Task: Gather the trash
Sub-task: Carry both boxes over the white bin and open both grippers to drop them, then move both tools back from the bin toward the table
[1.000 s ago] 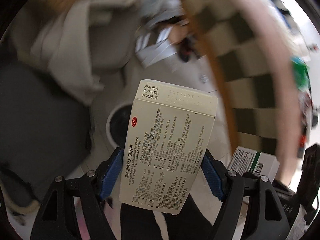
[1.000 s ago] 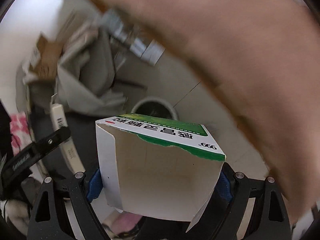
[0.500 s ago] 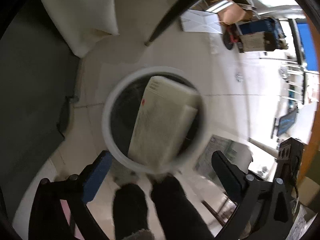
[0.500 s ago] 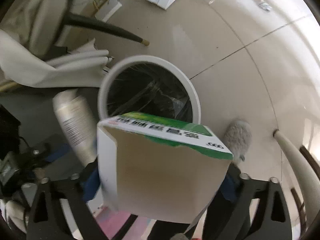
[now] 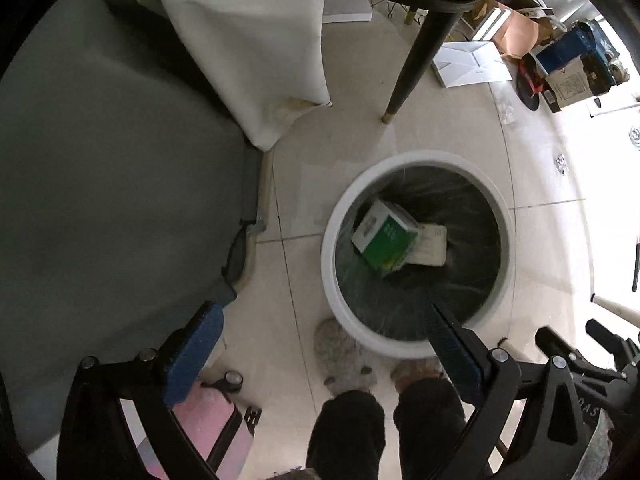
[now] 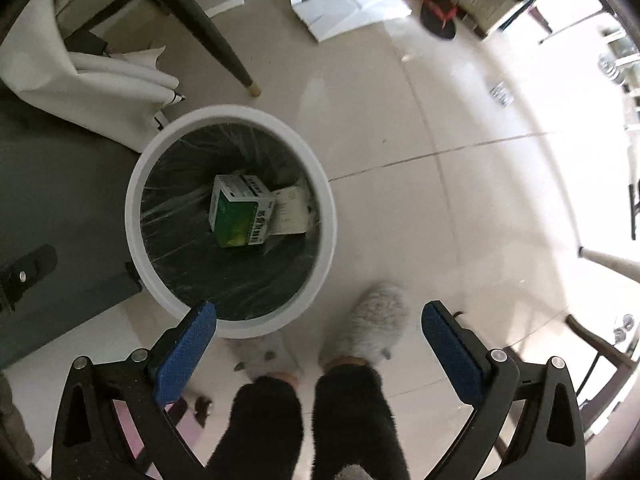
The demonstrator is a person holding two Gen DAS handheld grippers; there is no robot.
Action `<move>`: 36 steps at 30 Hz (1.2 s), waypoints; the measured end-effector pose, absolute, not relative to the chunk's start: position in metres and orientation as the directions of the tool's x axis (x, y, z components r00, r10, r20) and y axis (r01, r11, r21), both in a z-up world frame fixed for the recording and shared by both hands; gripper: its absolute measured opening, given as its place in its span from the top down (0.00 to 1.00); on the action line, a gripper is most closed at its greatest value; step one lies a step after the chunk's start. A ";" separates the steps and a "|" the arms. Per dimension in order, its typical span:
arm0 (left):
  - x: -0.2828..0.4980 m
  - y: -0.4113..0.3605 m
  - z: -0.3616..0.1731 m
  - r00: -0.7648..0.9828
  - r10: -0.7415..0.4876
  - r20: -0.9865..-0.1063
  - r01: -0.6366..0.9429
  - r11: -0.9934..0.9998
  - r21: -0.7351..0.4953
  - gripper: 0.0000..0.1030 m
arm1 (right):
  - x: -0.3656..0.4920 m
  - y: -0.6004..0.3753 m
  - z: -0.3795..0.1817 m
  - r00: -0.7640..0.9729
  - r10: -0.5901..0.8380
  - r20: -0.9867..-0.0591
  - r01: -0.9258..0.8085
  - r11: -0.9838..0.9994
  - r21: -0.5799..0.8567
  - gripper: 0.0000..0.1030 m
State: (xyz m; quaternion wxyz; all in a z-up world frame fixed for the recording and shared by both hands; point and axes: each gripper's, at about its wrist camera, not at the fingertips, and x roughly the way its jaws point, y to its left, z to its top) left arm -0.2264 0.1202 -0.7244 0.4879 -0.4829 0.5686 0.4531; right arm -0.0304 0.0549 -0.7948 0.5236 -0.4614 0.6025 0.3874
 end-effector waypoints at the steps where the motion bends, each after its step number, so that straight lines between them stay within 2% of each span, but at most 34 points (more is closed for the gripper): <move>1: -0.225 0.118 -0.719 -0.064 -0.109 -0.992 -0.991 0.127 0.050 0.01 | -0.026 0.055 -0.789 -0.014 -0.147 -0.989 -0.962 0.271 -0.027 0.00; 6: -0.218 0.109 -0.690 -0.080 -0.100 -0.992 -0.986 0.151 0.065 0.01 | -0.031 0.061 -0.758 0.007 -0.126 -0.992 -0.964 0.264 -0.040 0.00; 15: -0.213 0.097 -0.618 -0.051 -0.078 -0.996 -0.987 0.153 0.038 0.01 | -0.034 0.058 -0.666 0.028 -0.072 -0.997 -0.966 0.254 -0.045 0.00; 26: -0.213 0.070 -0.489 -0.001 -0.029 -1.000 -0.986 0.167 -0.004 0.01 | -0.040 0.044 -0.525 0.013 -0.003 -1.000 -0.969 0.246 -0.014 0.00; 36: -0.215 0.052 -0.380 0.013 0.042 -0.999 -0.981 0.196 -0.005 0.01 | -0.047 0.021 -0.403 -0.055 0.069 -0.996 -0.958 0.276 0.072 0.00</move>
